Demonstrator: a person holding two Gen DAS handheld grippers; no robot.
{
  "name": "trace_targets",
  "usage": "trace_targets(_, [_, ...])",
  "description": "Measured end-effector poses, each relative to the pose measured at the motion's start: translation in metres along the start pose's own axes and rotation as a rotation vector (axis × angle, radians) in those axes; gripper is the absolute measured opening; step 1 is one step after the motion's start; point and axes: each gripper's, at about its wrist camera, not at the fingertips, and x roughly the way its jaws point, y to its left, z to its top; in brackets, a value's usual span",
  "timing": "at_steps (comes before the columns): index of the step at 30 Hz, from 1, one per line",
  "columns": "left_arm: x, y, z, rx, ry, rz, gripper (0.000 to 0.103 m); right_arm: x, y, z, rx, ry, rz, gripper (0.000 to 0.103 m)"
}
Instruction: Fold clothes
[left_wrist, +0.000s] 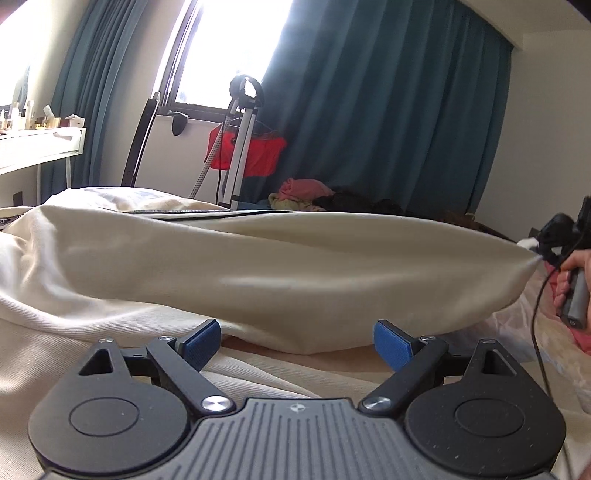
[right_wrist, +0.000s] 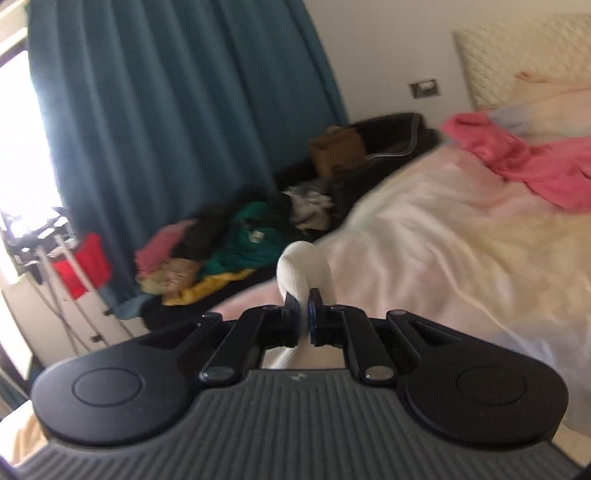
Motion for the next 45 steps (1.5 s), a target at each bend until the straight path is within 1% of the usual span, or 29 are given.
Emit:
trace_targets(1, [0.002, 0.001, 0.000, -0.001, 0.009, 0.000, 0.091, 0.005, -0.011, -0.006, 0.042, 0.038, -0.002, 0.013])
trace_targets(4, [0.010, 0.009, -0.002, -0.035, 0.054, 0.004, 0.091, 0.016, -0.049, -0.026, 0.189, 0.141, -0.012, 0.026])
trace_targets(5, [0.014, 0.013, -0.002, -0.055, 0.072, 0.005, 0.091, 0.018, -0.061, -0.032, 0.233, 0.164, 0.009, 0.037])
trace_targets(6, [0.017, 0.018, -0.003, -0.079, 0.090, 0.007, 0.091, 0.017, -0.073, -0.038, 0.275, 0.179, 0.036, 0.052])
trace_targets(7, [0.021, 0.023, -0.003, -0.108, 0.109, 0.011, 0.091, 0.015, -0.085, -0.043, 0.313, 0.182, 0.055, 0.060])
trace_targets(8, [0.025, 0.030, -0.003, -0.143, 0.126, 0.016, 0.091, 0.012, -0.095, -0.048, 0.342, 0.176, 0.066, 0.072])
trace_targets(10, [0.031, 0.044, -0.002, -0.216, 0.150, 0.019, 0.091, 0.006, -0.111, -0.059, 0.385, 0.165, 0.093, 0.074])
trace_targets(12, [0.036, 0.056, -0.001, -0.265, 0.158, 0.026, 0.091, 0.009, -0.125, -0.073, 0.410, 0.193, 0.112, 0.074])
trace_targets(14, [0.039, 0.062, 0.000, -0.280, 0.155, 0.039, 0.091, 0.020, -0.136, -0.081, 0.441, 0.240, 0.098, 0.073])
trace_targets(17, [0.039, 0.067, 0.002, -0.284, 0.142, 0.043, 0.091, 0.032, -0.140, -0.087, 0.488, 0.278, 0.122, 0.072])
trace_targets(19, [0.041, 0.075, 0.003, -0.318, 0.131, 0.029, 0.091, 0.035, -0.136, -0.090, 0.489, 0.290, 0.131, 0.067])
trace_targets(20, [0.042, 0.081, 0.004, -0.354, 0.126, 0.013, 0.091, 0.036, -0.133, -0.091, 0.482, 0.295, 0.132, 0.058])
trace_targets(21, [0.043, 0.088, 0.005, -0.390, 0.122, -0.003, 0.091, 0.037, -0.131, -0.092, 0.475, 0.299, 0.134, 0.042])
trace_targets(23, [0.044, 0.103, 0.006, -0.474, 0.112, -0.038, 0.091, 0.038, -0.126, -0.092, 0.468, 0.311, 0.135, 0.026])
trace_targets(24, [0.044, 0.113, 0.006, -0.534, 0.107, -0.061, 0.090, 0.037, -0.124, -0.092, 0.468, 0.305, 0.141, 0.018])
trace_targets(26, [0.045, 0.132, 0.005, -0.651, 0.100, -0.099, 0.087, 0.031, -0.121, -0.089, 0.451, 0.271, 0.157, 0.013])
trace_targets(29, [0.045, 0.156, 0.000, -0.805, 0.092, -0.130, 0.072, 0.020, -0.117, -0.082, 0.431, 0.221, 0.158, 0.011])
trace_targets(30, [0.045, 0.164, -0.002, -0.857, 0.089, -0.141, 0.066, 0.020, -0.113, -0.077, 0.420, 0.211, 0.153, 0.010])
trace_targets(31, [0.046, 0.170, -0.003, -0.892, 0.092, -0.143, 0.057, 0.020, -0.109, -0.072, 0.408, 0.200, 0.148, 0.010])
trace_targets(32, [0.047, 0.174, -0.004, -0.903, 0.098, -0.140, 0.051, 0.021, -0.104, -0.067, 0.393, 0.188, 0.143, 0.010])
trace_targets(33, [0.047, 0.177, -0.004, -0.906, 0.104, -0.136, 0.038, 0.022, -0.097, -0.059, 0.369, 0.172, 0.137, 0.009])
trace_targets(34, [0.048, 0.181, -0.005, -0.909, 0.110, -0.132, 0.018, 0.025, -0.088, -0.050, 0.347, 0.161, 0.131, 0.009])
trace_targets(35, [0.047, 0.183, -0.005, -0.918, 0.110, -0.137, 0.009, 0.032, -0.078, -0.038, 0.328, 0.160, 0.126, 0.009])
trace_targets(38, [0.044, 0.190, -0.006, -0.954, 0.093, -0.170, 0.008, 0.053, -0.044, 0.002, 0.267, 0.153, 0.110, 0.009])
trace_targets(40, [0.041, 0.193, -0.005, -0.972, 0.078, -0.200, 0.006, 0.059, -0.010, 0.038, 0.191, 0.112, 0.118, 0.009])
trace_targets(41, [0.039, 0.195, -0.005, -0.985, 0.067, -0.221, 0.006, 0.057, 0.007, 0.054, 0.158, 0.074, 0.129, 0.009])
trace_targets(43, [0.036, 0.199, -0.004, -1.015, 0.039, -0.270, 0.006, 0.040, 0.033, 0.079, 0.110, -0.070, 0.158, 0.009])
trace_targets(44, [0.034, 0.199, -0.003, -1.017, 0.029, -0.286, 0.006, 0.028, 0.039, 0.085, 0.076, -0.159, 0.164, 0.009])
trace_targets(45, [0.032, 0.199, -0.002, -1.011, 0.021, -0.297, 0.006, 0.020, 0.040, 0.085, 0.044, -0.220, 0.149, 0.009])
